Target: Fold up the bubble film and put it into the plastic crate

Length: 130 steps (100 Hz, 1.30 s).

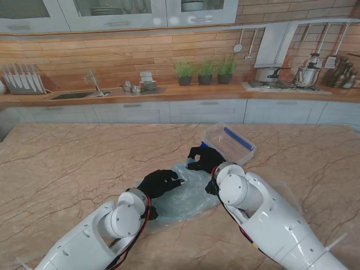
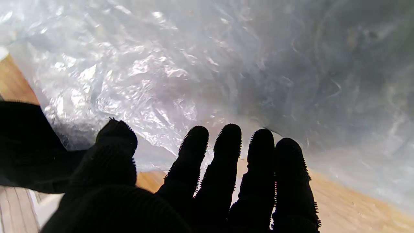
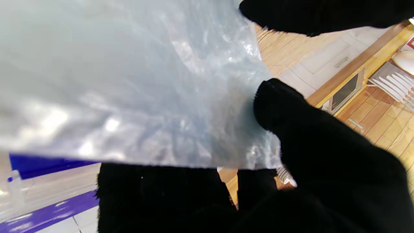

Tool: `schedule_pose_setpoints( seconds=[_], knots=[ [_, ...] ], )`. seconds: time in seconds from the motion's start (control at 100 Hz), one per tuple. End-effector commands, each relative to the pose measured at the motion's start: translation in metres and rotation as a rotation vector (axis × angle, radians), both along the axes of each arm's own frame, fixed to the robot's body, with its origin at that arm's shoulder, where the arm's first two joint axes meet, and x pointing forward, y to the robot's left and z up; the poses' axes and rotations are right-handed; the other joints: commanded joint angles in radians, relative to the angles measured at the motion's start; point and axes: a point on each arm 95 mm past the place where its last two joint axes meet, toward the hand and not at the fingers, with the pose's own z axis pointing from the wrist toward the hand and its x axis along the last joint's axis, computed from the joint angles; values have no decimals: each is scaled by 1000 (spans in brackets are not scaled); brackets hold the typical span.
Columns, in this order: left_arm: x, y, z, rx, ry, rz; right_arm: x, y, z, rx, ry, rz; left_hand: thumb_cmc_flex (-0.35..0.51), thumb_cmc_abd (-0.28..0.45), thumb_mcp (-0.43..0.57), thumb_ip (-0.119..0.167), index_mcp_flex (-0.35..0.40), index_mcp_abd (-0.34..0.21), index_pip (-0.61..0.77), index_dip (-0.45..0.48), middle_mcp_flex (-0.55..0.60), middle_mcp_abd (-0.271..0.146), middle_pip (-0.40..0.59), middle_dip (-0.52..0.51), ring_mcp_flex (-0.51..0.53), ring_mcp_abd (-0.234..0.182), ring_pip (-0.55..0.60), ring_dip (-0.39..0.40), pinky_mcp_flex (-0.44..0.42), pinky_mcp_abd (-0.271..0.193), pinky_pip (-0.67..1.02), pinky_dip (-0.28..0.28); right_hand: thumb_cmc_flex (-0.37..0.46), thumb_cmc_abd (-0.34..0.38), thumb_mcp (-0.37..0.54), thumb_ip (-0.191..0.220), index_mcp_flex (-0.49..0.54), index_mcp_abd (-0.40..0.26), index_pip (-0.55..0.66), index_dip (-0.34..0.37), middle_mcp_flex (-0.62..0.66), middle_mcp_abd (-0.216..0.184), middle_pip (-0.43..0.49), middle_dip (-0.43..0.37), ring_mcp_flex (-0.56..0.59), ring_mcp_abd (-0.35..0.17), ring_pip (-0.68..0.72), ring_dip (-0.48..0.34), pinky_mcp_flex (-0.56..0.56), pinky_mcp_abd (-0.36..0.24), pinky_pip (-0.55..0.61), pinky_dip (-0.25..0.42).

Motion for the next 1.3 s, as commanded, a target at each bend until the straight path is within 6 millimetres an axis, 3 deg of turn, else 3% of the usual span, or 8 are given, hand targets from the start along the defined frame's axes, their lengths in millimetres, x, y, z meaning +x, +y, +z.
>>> schedule_pose_setpoints(
  seconds=[0.0, 0.07, 0.26, 0.62, 0.78, 0.87, 1.04, 1.29],
  knots=[
    [-2, -4, -2, -46, 37, 29, 0, 6, 1, 7, 11, 19, 48, 68, -74, 41, 10, 23, -42, -17, -9, 26, -13, -16, -29, 27, 20, -10, -26, 11, 26, -10, 7, 52, -16, 27, -25, -24, 33, 6, -14, 13, 28, 14, 15, -5, 39, 16, -9, -18, 49, 27],
    [-2, -4, -3, -110, 83, 71, 0, 9, 0, 14, 28, 27, 51, 91, -77, 41, 5, 28, -54, -23, -22, 30, -13, -14, -48, 30, 21, -7, -46, 4, 21, -11, 0, 58, -26, 25, -36, -19, 24, -2, -19, 13, 27, 14, 13, -6, 40, 16, -11, -18, 48, 27],
    [-1, 0, -6, -239, 148, 142, -2, 14, -6, 47, 83, 28, 46, 137, -93, 39, -2, 39, -96, -45, -52, 38, -17, -12, -86, 34, 19, -5, -80, 2, 3, -17, -6, 94, -81, 38, -103, 47, 4, -113, -40, 18, 21, 14, -9, 2, 29, 8, -28, -21, 39, 35],
    [0, 2, -9, -373, 201, 223, -8, 15, -8, 221, 223, -20, -125, 174, -116, 34, 12, 59, -163, -70, -76, 53, -42, -14, -125, 42, -7, -8, -127, 1, -36, -15, -55, 142, -170, 52, -168, 106, -67, -227, -103, 34, -18, 5, -81, 20, -28, -10, -86, -26, 9, 38],
    [-1, 4, -9, -430, 232, 264, -11, 14, -6, 309, 279, -34, -188, 138, -120, 34, 20, 70, -199, -75, -79, 60, -56, -20, -127, 47, -18, -12, -137, 2, -49, -13, -115, 183, -197, 76, -158, 161, -244, -256, -142, 38, -55, -2, -126, 29, -73, -19, -114, -29, -19, 49],
    [-1, 6, -10, -460, 249, 277, -13, 14, -6, 341, 311, -24, -228, 105, -116, 37, 24, 72, -222, -75, -81, 59, -67, -26, -129, 44, -29, -18, -145, 4, -63, -14, -150, 211, -230, 106, -165, 186, -392, -192, -176, 32, -92, -10, -157, 31, -121, -28, -132, -27, -45, 56],
    [0, 9, -11, -500, 269, 281, -17, 14, -6, 417, 374, 6, -298, 60, -111, 43, 23, 78, -275, -74, -94, 52, -95, -41, -134, 31, -66, -39, -160, 5, -108, -24, -204, 217, -298, 96, -266, 205, -622, -296, -246, 34, -197, -46, -255, 40, -270, -74, -186, -36, -137, 41],
    [0, 14, -9, -590, 299, 297, -18, 17, -10, 480, 430, 54, -353, -3, -105, 54, 12, 80, -293, -66, -98, 49, -128, -55, -137, 22, -104, -57, -169, 13, -166, -40, -255, 186, -306, 78, -399, 180, -751, -356, -333, 29, -336, -95, -375, 27, -466, -150, -233, -56, -270, 28]
  ],
)
